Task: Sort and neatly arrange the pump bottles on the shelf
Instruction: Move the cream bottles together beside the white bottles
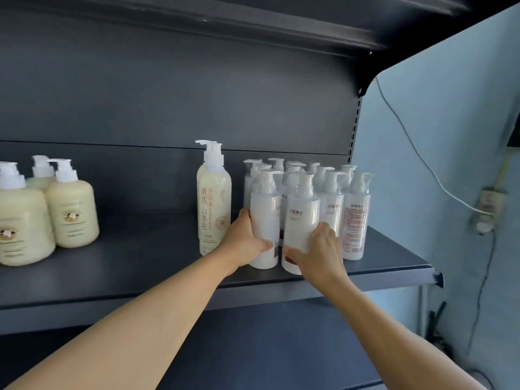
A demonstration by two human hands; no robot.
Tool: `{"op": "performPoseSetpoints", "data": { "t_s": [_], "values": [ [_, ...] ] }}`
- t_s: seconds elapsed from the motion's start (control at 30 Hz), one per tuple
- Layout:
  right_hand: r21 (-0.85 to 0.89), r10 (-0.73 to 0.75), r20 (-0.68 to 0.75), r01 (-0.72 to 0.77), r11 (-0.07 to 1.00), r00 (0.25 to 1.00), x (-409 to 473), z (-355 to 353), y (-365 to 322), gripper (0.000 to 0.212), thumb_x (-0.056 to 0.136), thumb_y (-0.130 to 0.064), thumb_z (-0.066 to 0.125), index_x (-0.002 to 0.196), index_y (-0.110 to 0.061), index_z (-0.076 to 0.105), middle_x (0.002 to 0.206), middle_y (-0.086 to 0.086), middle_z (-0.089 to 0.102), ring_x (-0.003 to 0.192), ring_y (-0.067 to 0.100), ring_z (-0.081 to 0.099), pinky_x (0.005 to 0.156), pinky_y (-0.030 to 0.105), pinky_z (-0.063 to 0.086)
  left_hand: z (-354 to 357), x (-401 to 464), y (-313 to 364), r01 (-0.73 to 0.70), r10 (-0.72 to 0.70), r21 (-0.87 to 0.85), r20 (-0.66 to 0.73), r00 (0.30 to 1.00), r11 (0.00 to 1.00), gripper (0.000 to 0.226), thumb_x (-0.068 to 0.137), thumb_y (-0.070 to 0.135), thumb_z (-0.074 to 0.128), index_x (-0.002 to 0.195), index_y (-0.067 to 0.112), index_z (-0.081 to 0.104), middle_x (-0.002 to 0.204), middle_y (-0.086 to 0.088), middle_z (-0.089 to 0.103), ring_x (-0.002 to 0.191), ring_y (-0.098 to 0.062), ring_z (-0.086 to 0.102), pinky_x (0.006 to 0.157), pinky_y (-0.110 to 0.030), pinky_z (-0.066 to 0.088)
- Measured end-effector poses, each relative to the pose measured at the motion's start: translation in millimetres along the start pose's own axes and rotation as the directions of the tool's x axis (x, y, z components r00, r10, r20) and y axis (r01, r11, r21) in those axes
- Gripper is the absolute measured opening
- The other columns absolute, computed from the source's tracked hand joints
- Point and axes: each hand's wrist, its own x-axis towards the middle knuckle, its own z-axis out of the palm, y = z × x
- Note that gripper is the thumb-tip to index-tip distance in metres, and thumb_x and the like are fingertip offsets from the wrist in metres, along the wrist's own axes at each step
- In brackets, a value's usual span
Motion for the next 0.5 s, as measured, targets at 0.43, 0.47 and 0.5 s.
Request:
{"op": "performPoseSetpoints", "data": {
  "t_s": [0.43,0.47,0.5],
  "values": [
    [0.029,-0.04,-0.109,0.043,0.999,0.993,-3,9,3,0.043,0.083,-0.025,0.068,0.096,-0.012,0.03,0.103,0.007,0.046,0.091,0.032,0.053,0.069,0.035,0.039,13,-13,-16,0.018,0.021,0.387,-0.096,0.995,0.922,0.052,0.081,0.021,0.07,0.118,0.012,0.035,0.121,-0.006,0.051,0.107,-0.023,0.055,0.09,-0.039,0.05],
    [0.017,-0.032,-0.104,0.034,0.999,0.994,-2,9,2,0.04,0.084,-0.024,0.067,0.097,-0.012,0.031,0.104,0.008,0.047,0.091,0.032,0.054,0.069,0.035,0.038,13,-13,-15,0.017,0.019,0.399,-0.086,0.996,0.917,0.052,0.082,0.021,0.07,0.12,0.011,0.035,0.123,-0.006,0.051,0.108,-0.024,0.055,0.091,-0.039,0.05],
    [0.003,-0.026,-0.097,0.027,1.0,0.995,-2,10,2,0.036,0.085,-0.023,0.066,0.098,-0.011,0.034,0.104,0.008,0.048,0.091,0.032,0.053,0.069,0.034,0.037,11,-13,-14,0.017,0.014,0.408,-0.072,0.997,0.913,0.052,0.083,0.02,0.069,0.121,0.011,0.035,0.123,-0.006,0.052,0.108,-0.024,0.056,0.091,-0.039,0.05]
  ]
}}
